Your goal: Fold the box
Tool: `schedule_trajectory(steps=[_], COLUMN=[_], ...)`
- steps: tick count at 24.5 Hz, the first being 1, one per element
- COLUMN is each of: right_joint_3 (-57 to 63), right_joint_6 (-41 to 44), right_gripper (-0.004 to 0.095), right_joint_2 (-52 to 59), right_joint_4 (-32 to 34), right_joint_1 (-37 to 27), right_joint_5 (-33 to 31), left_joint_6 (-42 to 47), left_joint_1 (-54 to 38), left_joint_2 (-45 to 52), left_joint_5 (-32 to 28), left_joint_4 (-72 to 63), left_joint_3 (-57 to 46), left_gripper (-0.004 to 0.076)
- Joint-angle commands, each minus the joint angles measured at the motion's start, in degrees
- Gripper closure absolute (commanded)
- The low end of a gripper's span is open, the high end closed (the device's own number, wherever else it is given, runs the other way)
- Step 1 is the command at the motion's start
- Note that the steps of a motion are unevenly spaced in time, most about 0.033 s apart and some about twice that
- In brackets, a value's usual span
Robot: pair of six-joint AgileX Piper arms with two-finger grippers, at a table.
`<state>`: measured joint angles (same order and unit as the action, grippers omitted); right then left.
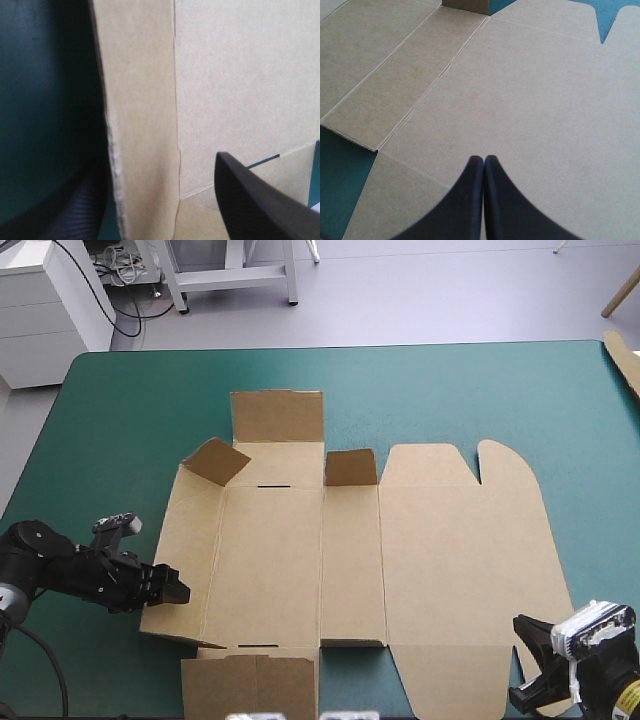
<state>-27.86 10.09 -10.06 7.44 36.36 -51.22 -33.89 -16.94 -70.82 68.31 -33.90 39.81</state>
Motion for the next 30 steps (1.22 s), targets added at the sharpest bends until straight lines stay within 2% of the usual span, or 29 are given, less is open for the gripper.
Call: schedule_trajectory(steps=[1,5,13,15,17,18,22,30], right_joint_3=[-1.5,-1.5,-1.5,-1.5,-1.5,-1.5,-1.5,-1.5], right_joint_6=[-0.2,-0.2,-0.2,-0.2,-0.2,-0.2,-0.2,-0.2], right_gripper=[0.0929,0.0929,0.0929,0.0929,0.0929,0.0929,0.0929,0.0929], right_joint_2=[-0.7,-0.7,-0.7,-0.7,-0.7,-0.7,-0.7,-0.7], right_joint_4=[0.1,0.0,0.0,0.0,0.0,0.0,0.0,0.0], right_joint_1=[-0.1,-0.1,-0.1,-0.1,-0.1,-0.1,-0.1,-0.1], right_joint_5=[4.0,4.0,4.0,4.0,4.0,4.0,4.0,4.0], left_joint_6=[-1.3,-1.7,-2.9,-3.4,-3.7,-4.8,-6.0,-6.0], left_joint_1=[0.0,0.6,6.7,7.9,8.0,8.0,8.0,10.6], left_joint_2=[0.4,-0.5,-1.1,-2.3,-2.9,-2.9,-2.9,-2.9], left_joint_5=[0.6,0.5,-3.2,-3.1,-3.3,-3.6,-3.6,-4.0], left_joint_4=[-3.9,-5.2,-4.8,-4.7,-4.7,-4.7,-4.6,9.5], left_joint_3=[1.0,0.5,0.5,0.7,0.7,0.8,3.3,21.1], left_gripper=[0.0282,0.0292,0.0386,0.0461,0.0601,0.0713,0.0731,0.0731])
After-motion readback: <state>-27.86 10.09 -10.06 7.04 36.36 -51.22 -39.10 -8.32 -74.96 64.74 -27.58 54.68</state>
